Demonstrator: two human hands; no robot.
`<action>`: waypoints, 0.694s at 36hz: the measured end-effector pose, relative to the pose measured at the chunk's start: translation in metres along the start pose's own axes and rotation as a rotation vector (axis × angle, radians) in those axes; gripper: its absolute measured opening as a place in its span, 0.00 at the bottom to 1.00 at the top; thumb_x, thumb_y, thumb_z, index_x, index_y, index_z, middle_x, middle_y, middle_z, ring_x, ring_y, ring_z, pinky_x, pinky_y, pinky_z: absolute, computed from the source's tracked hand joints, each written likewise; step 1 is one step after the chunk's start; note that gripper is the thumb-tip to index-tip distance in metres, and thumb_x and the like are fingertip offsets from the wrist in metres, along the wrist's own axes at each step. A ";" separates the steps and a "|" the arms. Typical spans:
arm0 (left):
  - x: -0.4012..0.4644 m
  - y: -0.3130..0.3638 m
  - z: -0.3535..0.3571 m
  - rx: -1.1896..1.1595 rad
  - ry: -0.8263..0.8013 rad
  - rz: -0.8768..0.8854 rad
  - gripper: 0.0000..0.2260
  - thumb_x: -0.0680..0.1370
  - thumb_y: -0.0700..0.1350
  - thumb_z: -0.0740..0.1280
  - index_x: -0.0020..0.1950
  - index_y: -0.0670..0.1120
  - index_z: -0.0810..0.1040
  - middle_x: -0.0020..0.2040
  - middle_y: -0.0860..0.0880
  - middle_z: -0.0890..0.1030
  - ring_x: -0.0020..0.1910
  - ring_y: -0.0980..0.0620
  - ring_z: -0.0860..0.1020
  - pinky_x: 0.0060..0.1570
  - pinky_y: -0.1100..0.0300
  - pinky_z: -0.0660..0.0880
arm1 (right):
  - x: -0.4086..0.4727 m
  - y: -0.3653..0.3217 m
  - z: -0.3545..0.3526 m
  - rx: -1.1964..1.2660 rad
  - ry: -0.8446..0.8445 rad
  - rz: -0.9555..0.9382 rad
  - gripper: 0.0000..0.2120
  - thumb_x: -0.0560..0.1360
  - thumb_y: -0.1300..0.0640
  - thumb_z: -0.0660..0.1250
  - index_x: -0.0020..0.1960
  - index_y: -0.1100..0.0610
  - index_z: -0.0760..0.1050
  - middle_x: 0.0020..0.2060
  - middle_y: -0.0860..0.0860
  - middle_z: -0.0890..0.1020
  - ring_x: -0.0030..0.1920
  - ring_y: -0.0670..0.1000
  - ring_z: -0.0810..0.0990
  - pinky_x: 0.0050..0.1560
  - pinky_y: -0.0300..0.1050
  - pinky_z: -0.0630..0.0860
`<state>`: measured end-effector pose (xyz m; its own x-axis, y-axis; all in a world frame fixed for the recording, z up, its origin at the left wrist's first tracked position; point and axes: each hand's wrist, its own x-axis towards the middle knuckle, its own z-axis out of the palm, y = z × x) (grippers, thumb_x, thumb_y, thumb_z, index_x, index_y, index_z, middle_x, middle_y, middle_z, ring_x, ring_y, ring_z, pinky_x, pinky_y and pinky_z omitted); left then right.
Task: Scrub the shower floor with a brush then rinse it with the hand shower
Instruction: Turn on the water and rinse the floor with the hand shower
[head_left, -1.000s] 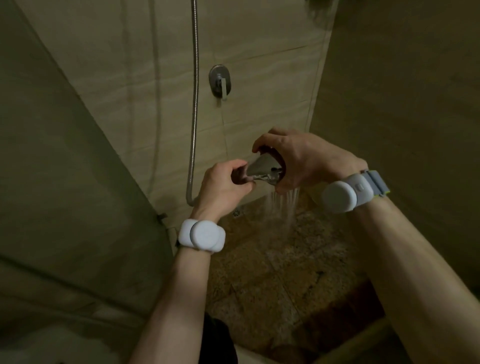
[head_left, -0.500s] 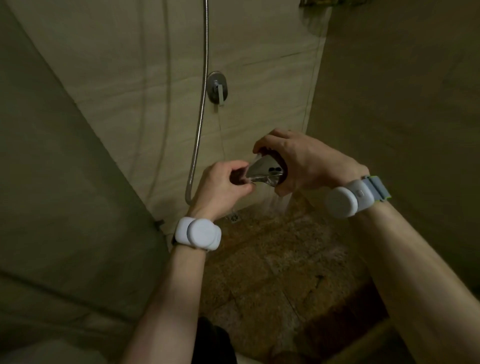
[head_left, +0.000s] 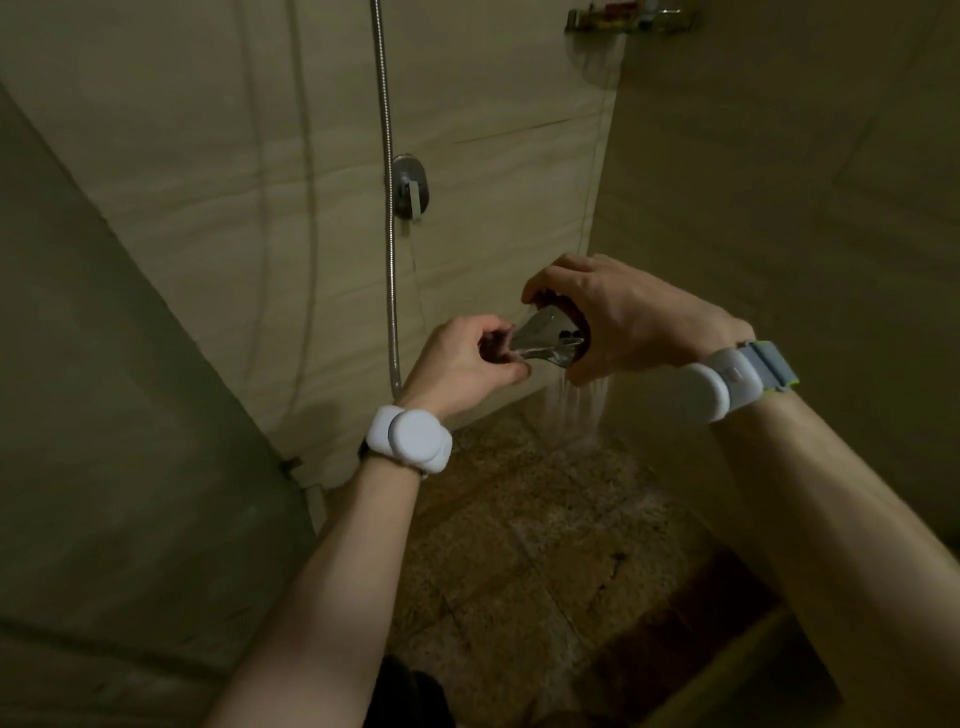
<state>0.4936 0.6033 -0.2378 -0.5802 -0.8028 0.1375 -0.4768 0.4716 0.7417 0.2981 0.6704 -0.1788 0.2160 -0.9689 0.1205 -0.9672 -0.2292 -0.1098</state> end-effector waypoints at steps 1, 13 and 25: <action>0.004 0.001 0.000 0.004 -0.006 0.007 0.10 0.70 0.49 0.76 0.47 0.47 0.80 0.44 0.50 0.83 0.45 0.52 0.81 0.47 0.56 0.76 | 0.001 0.001 -0.002 -0.008 0.004 0.005 0.42 0.61 0.51 0.83 0.71 0.46 0.68 0.62 0.47 0.74 0.59 0.52 0.74 0.58 0.54 0.79; 0.035 0.013 0.011 0.059 -0.117 0.010 0.14 0.71 0.52 0.75 0.41 0.43 0.76 0.35 0.51 0.76 0.36 0.53 0.75 0.33 0.58 0.68 | 0.001 0.017 -0.015 -0.051 0.000 0.049 0.41 0.62 0.50 0.83 0.70 0.45 0.69 0.61 0.45 0.74 0.58 0.50 0.74 0.57 0.49 0.78; 0.071 -0.016 -0.006 0.170 -0.129 -0.038 0.13 0.71 0.51 0.75 0.33 0.49 0.74 0.30 0.54 0.76 0.30 0.56 0.74 0.29 0.61 0.65 | 0.044 0.023 0.007 0.073 -0.025 0.057 0.40 0.62 0.47 0.81 0.71 0.46 0.68 0.60 0.45 0.73 0.58 0.50 0.73 0.58 0.53 0.78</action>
<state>0.4640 0.5369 -0.2358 -0.6344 -0.7728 0.0181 -0.5981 0.5055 0.6219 0.2863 0.6217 -0.1825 0.1652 -0.9824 0.0872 -0.9658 -0.1791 -0.1878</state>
